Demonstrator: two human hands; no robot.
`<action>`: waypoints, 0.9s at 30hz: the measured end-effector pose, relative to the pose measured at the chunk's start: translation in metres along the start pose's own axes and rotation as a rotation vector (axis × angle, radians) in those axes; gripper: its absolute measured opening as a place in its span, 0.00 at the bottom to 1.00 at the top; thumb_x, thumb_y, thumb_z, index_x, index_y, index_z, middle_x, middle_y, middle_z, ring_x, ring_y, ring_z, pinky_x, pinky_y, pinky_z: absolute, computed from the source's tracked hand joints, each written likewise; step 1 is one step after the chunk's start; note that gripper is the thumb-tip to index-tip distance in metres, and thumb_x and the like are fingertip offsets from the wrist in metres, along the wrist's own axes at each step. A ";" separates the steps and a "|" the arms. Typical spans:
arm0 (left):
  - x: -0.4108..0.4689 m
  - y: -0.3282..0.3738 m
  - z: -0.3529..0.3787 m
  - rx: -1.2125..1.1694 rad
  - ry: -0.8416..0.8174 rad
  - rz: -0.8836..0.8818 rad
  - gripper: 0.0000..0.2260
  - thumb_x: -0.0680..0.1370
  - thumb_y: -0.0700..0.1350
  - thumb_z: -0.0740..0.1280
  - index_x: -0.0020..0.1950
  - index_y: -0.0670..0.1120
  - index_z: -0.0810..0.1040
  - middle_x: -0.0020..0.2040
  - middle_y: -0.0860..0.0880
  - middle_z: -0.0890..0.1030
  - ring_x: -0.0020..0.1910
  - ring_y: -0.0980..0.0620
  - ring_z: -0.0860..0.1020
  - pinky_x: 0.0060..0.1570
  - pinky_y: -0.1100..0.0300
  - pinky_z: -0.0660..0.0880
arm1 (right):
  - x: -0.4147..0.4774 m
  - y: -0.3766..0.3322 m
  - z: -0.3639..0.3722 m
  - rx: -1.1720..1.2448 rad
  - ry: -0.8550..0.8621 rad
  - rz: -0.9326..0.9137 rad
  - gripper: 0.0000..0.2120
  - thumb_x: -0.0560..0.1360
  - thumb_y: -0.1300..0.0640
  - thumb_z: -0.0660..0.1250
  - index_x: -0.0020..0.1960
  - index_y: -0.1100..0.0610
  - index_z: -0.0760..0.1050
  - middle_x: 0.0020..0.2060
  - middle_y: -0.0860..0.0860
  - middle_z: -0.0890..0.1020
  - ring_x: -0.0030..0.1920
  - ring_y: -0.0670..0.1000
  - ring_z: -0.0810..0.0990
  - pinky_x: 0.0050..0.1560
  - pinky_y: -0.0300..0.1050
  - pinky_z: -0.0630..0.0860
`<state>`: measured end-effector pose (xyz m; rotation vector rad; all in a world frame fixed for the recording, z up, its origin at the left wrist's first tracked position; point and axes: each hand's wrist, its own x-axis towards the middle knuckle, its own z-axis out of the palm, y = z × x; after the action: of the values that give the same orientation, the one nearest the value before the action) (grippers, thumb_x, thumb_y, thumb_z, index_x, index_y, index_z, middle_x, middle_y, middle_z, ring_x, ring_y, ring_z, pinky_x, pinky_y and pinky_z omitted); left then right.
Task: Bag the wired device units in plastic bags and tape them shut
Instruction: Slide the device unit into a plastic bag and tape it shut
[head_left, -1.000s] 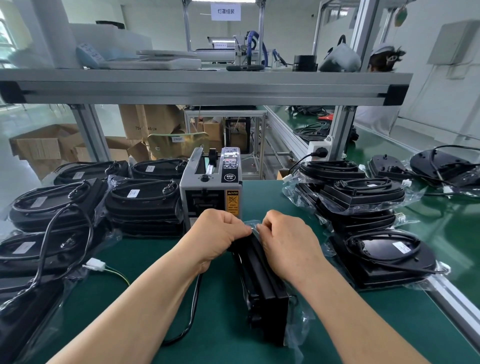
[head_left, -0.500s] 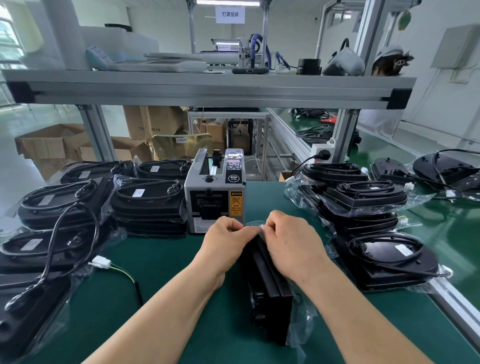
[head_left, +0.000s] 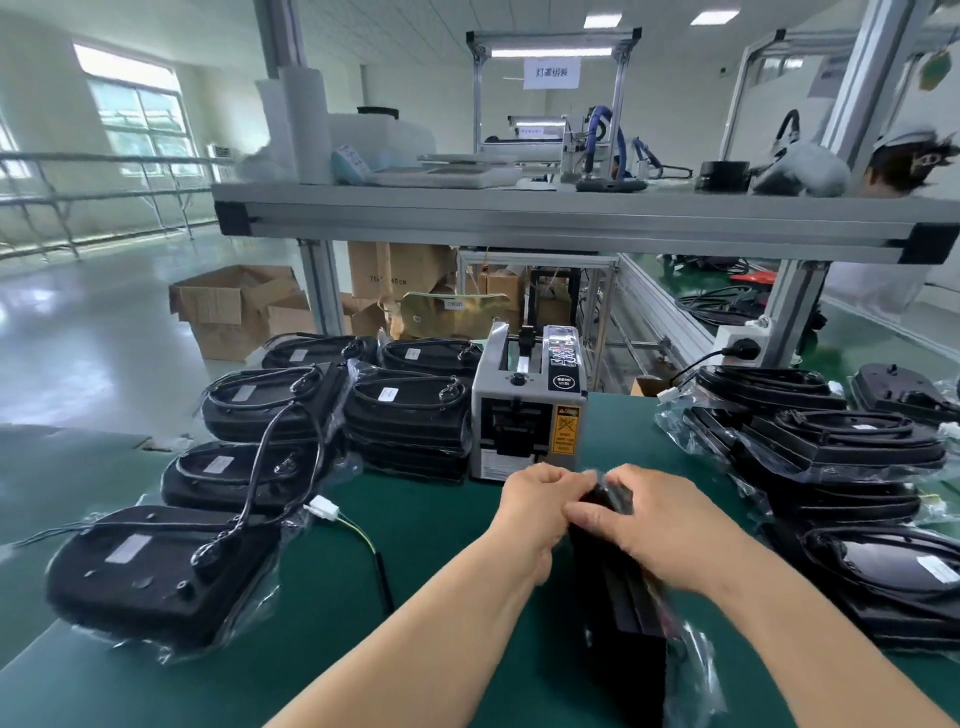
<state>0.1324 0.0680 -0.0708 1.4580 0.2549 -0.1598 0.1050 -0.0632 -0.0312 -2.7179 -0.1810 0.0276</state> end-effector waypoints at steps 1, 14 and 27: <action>0.000 -0.001 -0.002 0.008 -0.004 -0.016 0.09 0.76 0.49 0.73 0.39 0.48 0.78 0.28 0.52 0.78 0.23 0.57 0.72 0.22 0.66 0.67 | -0.002 -0.003 -0.005 0.002 -0.098 0.005 0.28 0.66 0.28 0.69 0.53 0.48 0.72 0.45 0.42 0.77 0.46 0.45 0.77 0.44 0.41 0.74; -0.060 -0.026 -0.073 0.378 0.211 0.317 0.29 0.73 0.67 0.67 0.70 0.63 0.62 0.60 0.66 0.68 0.59 0.67 0.69 0.49 0.69 0.68 | -0.036 0.002 -0.030 0.270 -0.383 -0.199 0.35 0.67 0.47 0.66 0.69 0.23 0.59 0.73 0.34 0.66 0.68 0.32 0.69 0.69 0.39 0.64; -0.073 0.073 -0.160 -0.364 0.031 0.311 0.21 0.68 0.58 0.72 0.49 0.41 0.84 0.45 0.40 0.86 0.39 0.45 0.83 0.41 0.50 0.82 | 0.017 -0.087 -0.039 1.611 -0.662 -0.508 0.28 0.79 0.44 0.65 0.70 0.64 0.73 0.64 0.63 0.79 0.64 0.61 0.79 0.65 0.56 0.74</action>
<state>0.0689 0.2314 0.0040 1.1213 0.0738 0.1554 0.1133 0.0026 0.0397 -0.9445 -0.6623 0.6154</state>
